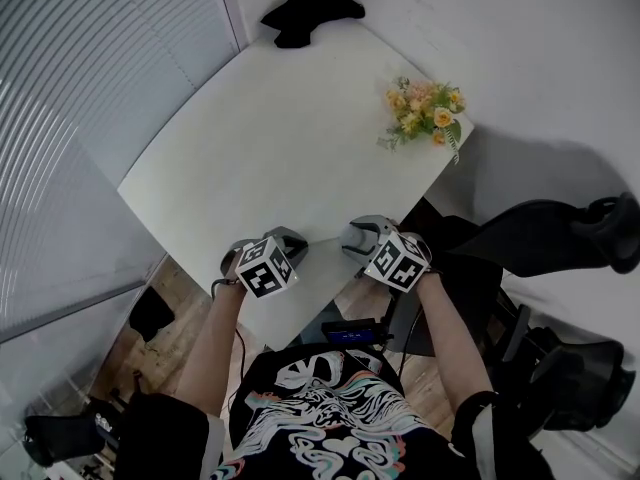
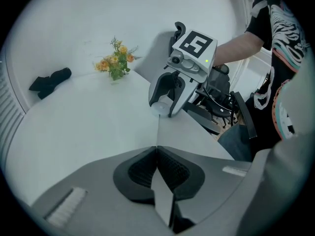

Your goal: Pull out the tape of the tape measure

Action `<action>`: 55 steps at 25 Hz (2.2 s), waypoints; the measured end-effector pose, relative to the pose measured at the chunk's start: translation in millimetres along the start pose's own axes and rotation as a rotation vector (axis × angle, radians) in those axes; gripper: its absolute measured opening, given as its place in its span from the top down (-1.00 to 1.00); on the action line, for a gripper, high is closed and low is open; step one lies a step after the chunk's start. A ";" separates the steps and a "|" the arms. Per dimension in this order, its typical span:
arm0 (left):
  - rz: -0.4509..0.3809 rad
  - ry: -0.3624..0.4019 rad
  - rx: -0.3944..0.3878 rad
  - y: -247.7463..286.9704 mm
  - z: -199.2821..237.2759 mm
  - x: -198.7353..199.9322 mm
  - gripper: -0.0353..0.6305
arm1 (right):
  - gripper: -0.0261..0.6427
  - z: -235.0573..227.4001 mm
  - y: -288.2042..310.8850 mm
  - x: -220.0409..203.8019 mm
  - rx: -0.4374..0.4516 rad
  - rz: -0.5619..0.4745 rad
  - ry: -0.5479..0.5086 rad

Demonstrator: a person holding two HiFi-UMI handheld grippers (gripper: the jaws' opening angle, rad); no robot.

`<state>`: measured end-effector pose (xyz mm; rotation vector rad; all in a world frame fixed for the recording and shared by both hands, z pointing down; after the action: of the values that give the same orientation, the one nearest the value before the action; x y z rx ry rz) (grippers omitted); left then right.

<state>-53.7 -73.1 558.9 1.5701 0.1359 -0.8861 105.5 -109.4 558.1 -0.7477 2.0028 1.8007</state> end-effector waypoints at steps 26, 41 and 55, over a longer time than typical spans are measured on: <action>0.004 -0.080 0.093 -29.0 -6.2 -25.5 0.88 | 0.26 -1.4 -0.6 -2.5 -0.006 -0.018 0.004; 0.015 -0.142 0.148 -49.8 -7.4 -52.9 0.88 | 0.26 -0.9 0.6 -5.3 -0.008 -0.024 0.027; 0.004 -0.179 0.173 -61.3 -13.0 -64.2 0.88 | 0.26 -1.9 0.7 -1.7 -0.010 -0.034 0.032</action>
<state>-126.6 -22.1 547.6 1.6400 -0.0737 -1.0528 106.7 -110.9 559.9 -0.8139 1.9905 1.7915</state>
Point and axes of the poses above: the fingertips, and each gripper's own axes: y forward along the fingers, z to its left, x out of its top, the point moved 8 cm from there along -y, backward along the fingers, and after that the axes turned 6 degrees about x, right-handed, at the moved point
